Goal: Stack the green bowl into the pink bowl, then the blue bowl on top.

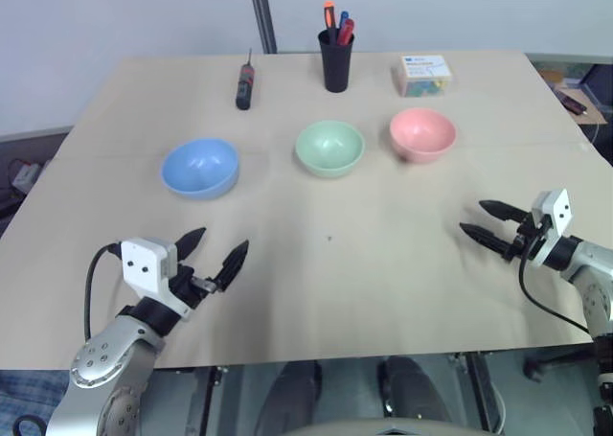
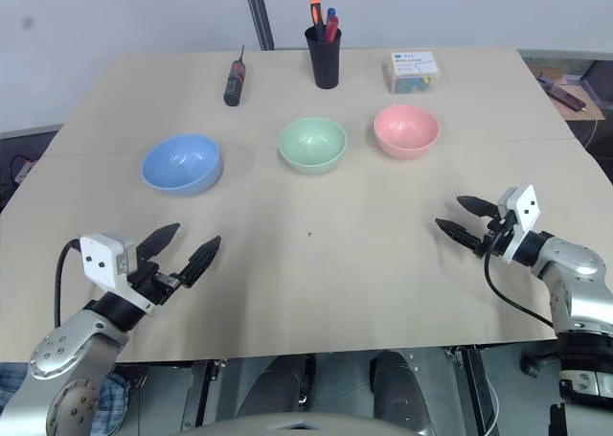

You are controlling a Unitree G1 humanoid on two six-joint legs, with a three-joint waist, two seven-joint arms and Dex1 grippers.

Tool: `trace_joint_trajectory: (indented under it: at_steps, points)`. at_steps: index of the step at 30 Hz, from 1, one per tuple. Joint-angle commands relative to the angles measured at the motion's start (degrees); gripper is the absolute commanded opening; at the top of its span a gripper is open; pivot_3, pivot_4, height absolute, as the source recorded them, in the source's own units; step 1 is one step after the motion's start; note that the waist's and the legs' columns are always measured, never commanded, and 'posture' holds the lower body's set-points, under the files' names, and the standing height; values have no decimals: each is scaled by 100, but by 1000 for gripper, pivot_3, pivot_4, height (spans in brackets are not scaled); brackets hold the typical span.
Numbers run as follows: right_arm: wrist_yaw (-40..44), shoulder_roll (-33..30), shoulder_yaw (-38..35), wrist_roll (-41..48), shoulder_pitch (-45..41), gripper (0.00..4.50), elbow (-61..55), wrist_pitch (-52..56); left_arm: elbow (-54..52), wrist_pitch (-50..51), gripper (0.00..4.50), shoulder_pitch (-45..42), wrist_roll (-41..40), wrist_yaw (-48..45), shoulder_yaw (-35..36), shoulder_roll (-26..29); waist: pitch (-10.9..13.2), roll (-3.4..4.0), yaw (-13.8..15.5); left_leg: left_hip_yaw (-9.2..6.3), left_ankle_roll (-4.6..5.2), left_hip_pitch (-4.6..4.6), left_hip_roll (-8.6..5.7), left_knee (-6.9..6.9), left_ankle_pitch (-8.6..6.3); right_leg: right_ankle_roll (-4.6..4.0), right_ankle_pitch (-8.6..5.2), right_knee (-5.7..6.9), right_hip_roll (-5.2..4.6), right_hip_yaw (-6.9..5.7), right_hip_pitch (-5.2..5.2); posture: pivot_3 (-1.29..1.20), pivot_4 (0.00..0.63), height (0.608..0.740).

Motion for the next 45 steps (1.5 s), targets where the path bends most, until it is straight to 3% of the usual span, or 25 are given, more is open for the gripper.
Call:
trace_joint_trajectory:
  at_steps: [1, 25, 32, 37, 45]
  points:
    - [57, -54, -69, 25, -90, 3676, -22, -157, -299, -243, 4500, 85, -8, -61, 53, -14, 0, 0, 0, 0, 0, 0, 0, 0, 0, 0, 0, 0, 0, 0, 0, 0, 150, 740]
    - [72, -116, 96, -273, -257, 3676, 122, -409, -356, -383, 4500, 169, -238, -148, -26, -155, 0, 0, -1, 1, 0, 0, 0, 0, 0, 0, 0, -1, 0, 0, 0, 0, 150, 740]
    - [-394, -344, 687, -1357, -1472, 3676, 562, -777, -615, -210, 4500, 131, -985, -428, -96, -137, 2, 2, -31, 13, 0, 5, 0, 1, 0, 0, 0, 0, 2, 8, -2, 0, 150, 740]
    - [-453, -186, 1376, -2098, -3193, 3676, 1647, -1130, -776, -207, 4500, -37, -1234, -569, -328, -91, 4, 6, -27, 10, -1, 1, -7, 0, 0, -1, 0, -1, 1, 6, -4, 0, 150, 740]
    - [-350, 337, 2207, -2942, -4783, 3676, 3693, -1853, -770, -279, 4500, -148, -1242, -531, -478, -101, 3, 2, -18, 0, -2, -12, -6, -11, 1, -2, 0, -17, -2, -3, -8, 0, 150, 740]
